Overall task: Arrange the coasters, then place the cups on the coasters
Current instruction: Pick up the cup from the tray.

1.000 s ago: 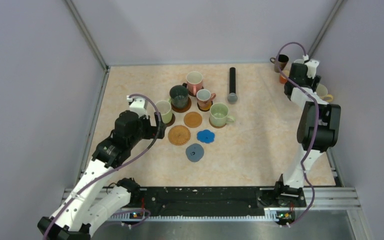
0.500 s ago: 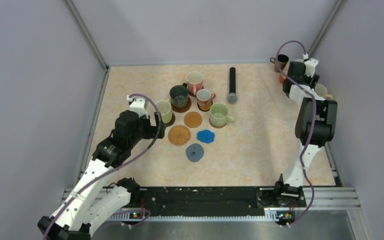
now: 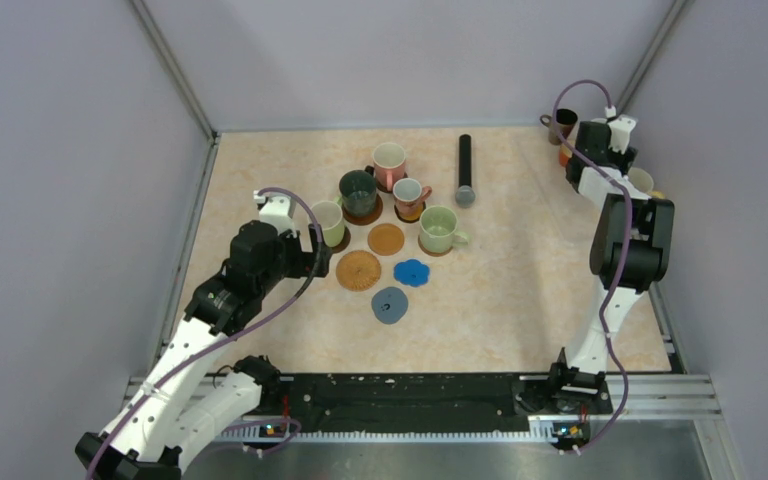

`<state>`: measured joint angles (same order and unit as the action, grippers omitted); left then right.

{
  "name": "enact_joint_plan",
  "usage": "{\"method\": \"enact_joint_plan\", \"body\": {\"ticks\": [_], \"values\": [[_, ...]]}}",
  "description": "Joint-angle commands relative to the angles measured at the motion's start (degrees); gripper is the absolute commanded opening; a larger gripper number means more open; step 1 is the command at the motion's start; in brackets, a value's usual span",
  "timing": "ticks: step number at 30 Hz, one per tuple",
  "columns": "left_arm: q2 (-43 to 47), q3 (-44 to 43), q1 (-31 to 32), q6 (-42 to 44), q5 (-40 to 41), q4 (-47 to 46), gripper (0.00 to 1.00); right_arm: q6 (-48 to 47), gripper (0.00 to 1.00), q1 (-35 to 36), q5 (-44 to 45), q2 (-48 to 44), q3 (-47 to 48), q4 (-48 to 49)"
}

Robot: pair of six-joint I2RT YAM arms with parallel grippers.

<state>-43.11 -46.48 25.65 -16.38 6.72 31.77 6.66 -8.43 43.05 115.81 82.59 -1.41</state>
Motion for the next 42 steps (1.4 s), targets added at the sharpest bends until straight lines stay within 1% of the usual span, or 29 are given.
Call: {"method": "enact_joint_plan", "body": {"ticks": [1, 3, 8, 10, 14, 15, 16, 17, 18, 24, 28, 34, 39, 42], "values": [[0.86, -1.11, 0.11, 0.74, 0.46, -0.78, 0.99, 2.96, 0.55, -0.46, -4.64, -0.88, 1.09, -4.26], [0.94, -1.15, 0.11, 0.74, 0.59, -0.83, 0.99, 3.66, 0.52, -0.48, -5.34, -1.71, -0.10, -3.86], [1.26, -1.20, 0.19, 0.74, 1.22, -0.73, 0.99, 3.86, 0.47, -0.52, -4.68, -1.54, -0.20, -5.16], [1.47, -1.16, 0.15, 0.74, 1.35, -0.72, 0.99, 3.93, 0.43, -0.46, -4.78, -1.55, -0.35, -5.35], [1.49, -1.16, 0.11, 0.74, 1.39, -0.69, 0.99, 3.47, 0.28, -0.51, -4.73, -1.69, -0.84, -5.07], [1.51, -1.27, 0.10, 0.74, 1.35, -0.69, 0.99, 3.37, 0.23, -0.47, -4.83, -1.63, -0.89, -5.31], [1.53, -1.26, 0.10, 0.74, 1.30, -0.66, 0.99, 3.32, 0.16, -0.45, -4.94, -1.87, -1.11, -5.38], [1.53, -1.27, 0.17, 0.74, 1.27, -0.73, 0.99, 3.16, 0.06, -0.45, -5.14, -2.23, -1.47, -5.28], [1.56, -1.29, 0.19, 0.74, 1.25, -0.70, 0.99, 2.78, 0.01, -0.45, -5.43, -2.79, -1.92, -5.04], [2.57, -1.16, 0.16, 0.66, 1.82, -0.72, 0.99, -0.80, 0.00, 0.36, -4.66, -6.52, -3.57, -4.26], [3.18, -1.29, 0.11, 0.04, 3.90, -0.13, 0.99, -3.96, 0.00, 2.02, -6.93, -11.49, -6.58, -0.92], [3.56, -2.12, 0.04, -0.38, 6.83, 0.88, 0.99, -4.83, 0.00, 3.78, -8.42, -16.15, -7.05, -3.51], [4.64, -1.31, 0.03, -0.75, 3.33, -0.23, 0.99, -4.25, 0.00, 4.68, -11.52, -21.16, -8.74, -5.26], [4.73, -1.32, 0.03, -0.80, 1.47, -0.49, 0.99, -3.53, 0.00, 5.97, -13.18, -24.21, -8.33, -7.92]]}}
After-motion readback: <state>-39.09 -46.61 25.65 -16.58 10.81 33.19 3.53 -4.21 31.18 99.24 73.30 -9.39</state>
